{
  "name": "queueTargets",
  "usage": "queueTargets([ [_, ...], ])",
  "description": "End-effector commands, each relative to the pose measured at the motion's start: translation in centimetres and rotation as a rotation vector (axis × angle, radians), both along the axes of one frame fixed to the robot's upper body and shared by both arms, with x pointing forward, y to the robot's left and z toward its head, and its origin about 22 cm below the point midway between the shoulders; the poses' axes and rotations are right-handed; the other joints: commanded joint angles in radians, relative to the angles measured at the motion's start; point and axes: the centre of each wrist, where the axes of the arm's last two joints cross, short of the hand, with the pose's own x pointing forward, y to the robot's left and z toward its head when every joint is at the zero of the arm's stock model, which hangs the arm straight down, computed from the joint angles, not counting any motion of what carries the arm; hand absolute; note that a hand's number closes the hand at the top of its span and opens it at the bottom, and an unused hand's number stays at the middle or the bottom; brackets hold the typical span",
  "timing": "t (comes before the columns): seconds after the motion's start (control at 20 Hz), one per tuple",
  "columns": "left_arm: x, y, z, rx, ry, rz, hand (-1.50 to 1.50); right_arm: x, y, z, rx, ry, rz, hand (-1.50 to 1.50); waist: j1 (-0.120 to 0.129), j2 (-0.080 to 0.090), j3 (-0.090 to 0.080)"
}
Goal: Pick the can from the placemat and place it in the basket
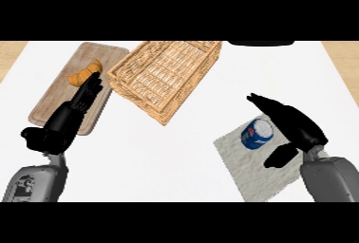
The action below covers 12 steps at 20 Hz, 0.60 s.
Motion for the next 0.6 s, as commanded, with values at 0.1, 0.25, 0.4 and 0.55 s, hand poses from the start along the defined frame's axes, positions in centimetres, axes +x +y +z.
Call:
queueTargets([
  [0.1, -0.2, 1.7, -0.6, 0.012, -0.001, 0.003, 0.0, 0.6, 1.8, -3.2, -0.048, 0.028, -0.021, -1.5, 0.002, 0.001, 0.0],
  [0.25, -1.4, 0.6, -0.7, -0.005, -0.007, 0.007, 0.0, 1.0, -0.5, -2.6, -0.042, 0.051, -0.015, -1.5, 0.001, 0.0, 0.0],
  [0.4, 0.5, 0.3, 1.6, 0.008, 0.003, -0.004, 0.0, 1.8, -0.7, -3.0, -0.033, 0.093, 0.016, -1.5, 0.0, 0.0, 0.0],
  [0.55, -1.2, 1.0, 1.7, -0.006, -0.001, -0.002, 0.0, 1.3, 0.4, -4.6, -0.047, 0.128, 0.032, -1.5, 0.002, -0.001, 0.0],
])
